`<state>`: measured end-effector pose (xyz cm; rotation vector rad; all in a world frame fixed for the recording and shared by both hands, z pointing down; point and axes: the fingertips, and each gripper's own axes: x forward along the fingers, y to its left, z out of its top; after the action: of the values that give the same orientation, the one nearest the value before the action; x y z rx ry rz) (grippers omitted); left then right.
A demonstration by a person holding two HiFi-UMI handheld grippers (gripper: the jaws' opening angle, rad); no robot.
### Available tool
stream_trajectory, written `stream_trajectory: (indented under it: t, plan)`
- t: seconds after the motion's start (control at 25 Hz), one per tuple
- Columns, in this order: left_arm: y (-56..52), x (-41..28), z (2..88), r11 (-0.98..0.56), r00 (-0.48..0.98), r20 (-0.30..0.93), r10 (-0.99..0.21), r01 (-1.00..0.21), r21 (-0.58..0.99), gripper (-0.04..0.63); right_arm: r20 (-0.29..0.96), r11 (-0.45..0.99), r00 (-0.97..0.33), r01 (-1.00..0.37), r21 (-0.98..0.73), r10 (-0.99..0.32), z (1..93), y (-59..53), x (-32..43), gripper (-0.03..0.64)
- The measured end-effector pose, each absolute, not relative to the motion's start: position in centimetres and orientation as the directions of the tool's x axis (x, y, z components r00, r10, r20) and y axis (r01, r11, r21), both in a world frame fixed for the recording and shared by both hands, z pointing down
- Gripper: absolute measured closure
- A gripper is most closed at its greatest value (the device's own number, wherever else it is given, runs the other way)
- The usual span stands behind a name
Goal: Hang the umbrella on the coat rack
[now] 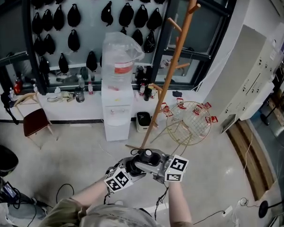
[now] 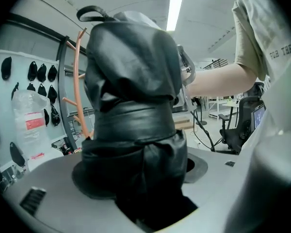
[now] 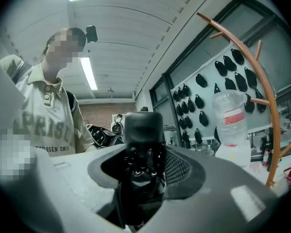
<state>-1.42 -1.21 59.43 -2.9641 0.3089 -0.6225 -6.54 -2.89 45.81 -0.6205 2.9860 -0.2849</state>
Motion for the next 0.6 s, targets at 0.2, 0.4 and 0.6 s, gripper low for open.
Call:
stream_trajectory:
  t: [0.2, 0.4, 0.6]
  plan:
    - [-4.4, -0.4, 59.2, -0.970, 0.905, 0.357, -0.233, -0.189, -0.155, 0.242, -0.015, 0.876, -0.889, -0.449, -0.177, -0.458, 45.9, -5.8, -5.6, 0.419]
    - [-7.8, 0.3, 58.8, -0.950, 0.900, 0.313, -0.304, -0.262, -0.171, 0.191, -0.016, 0.848, -0.863, -0.492, -0.200, -0.504, 46.0, -9.1, -3.6, 0.420]
    - [-11.5, 1.1, 59.2, -0.917, 0.861, 0.316, -0.398, -0.366, -0.160, 0.164, -0.005, 0.813, -0.831, -0.543, -0.210, -0.556, 46.7, -13.0, -0.1, 0.422]
